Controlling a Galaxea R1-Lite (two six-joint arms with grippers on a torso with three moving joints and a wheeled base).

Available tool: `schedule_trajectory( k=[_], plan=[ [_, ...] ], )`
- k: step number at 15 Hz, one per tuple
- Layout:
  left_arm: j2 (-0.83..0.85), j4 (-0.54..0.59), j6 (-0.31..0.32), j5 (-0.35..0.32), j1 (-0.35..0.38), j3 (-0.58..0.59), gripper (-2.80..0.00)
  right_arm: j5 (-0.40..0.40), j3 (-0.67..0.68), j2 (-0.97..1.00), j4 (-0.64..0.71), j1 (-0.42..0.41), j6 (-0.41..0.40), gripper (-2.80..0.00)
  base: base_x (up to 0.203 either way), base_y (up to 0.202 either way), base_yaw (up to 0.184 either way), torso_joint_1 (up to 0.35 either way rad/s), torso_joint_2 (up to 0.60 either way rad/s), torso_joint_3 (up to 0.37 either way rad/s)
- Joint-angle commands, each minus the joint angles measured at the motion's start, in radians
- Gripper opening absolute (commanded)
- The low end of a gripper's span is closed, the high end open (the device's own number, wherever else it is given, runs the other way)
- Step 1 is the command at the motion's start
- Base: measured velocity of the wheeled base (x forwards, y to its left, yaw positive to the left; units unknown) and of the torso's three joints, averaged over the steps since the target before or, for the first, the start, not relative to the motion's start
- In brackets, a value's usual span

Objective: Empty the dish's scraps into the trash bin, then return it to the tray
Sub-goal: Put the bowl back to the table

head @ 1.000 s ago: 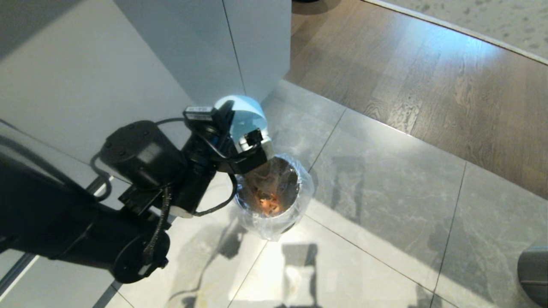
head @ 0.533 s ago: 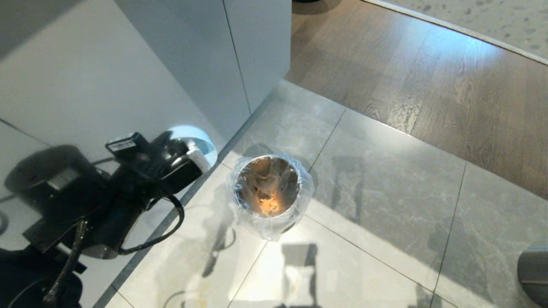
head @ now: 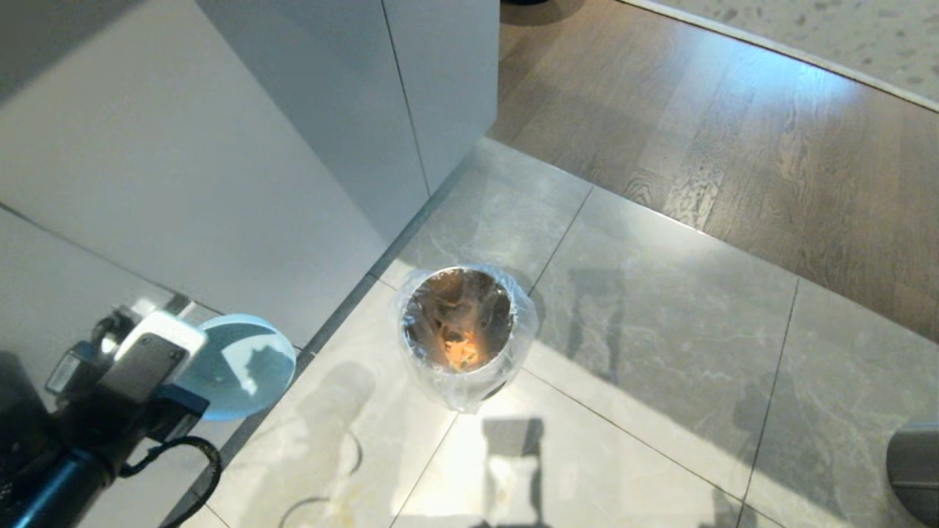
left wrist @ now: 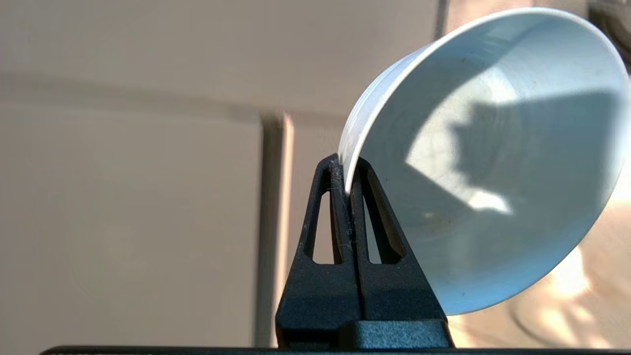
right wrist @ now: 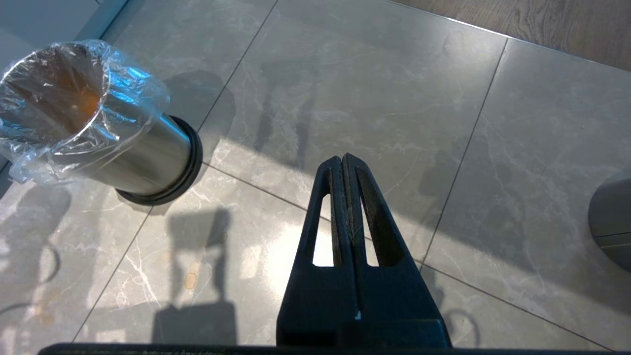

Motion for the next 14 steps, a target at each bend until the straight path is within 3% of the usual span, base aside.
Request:
schedule_trajectory(
  k=[1,7,12,14],
  plan=[
    [-0.127,0.154,-0.089,-0.048,0.068,0.026,-2.80,0.000,0.000,0.000,0.000,0.000,0.000,-2.80,0.000,0.000,0.000,0.000,0.00,0.000],
    [-0.372,0.559,-0.364,-0.120,0.075,0.029,-2.80,0.000,0.000,0.000,0.000,0.000,0.000,-2.80,0.000,0.000,0.000,0.000,0.00,0.000],
    [-0.574,0.849,-0.631,-0.341,0.078,0.047,-2.80,0.000,-0.001,0.000,0.000,0.000,0.000,-2.80,0.000,0.000,0.000,0.000,0.00,0.000],
    [-0.671,0.885,-0.702,-0.370,0.078,0.097,-2.80,0.000,0.000,0.000,0.000,0.000,0.000,-2.80,0.000,0.000,0.000,0.000,0.00,0.000]
  ],
)
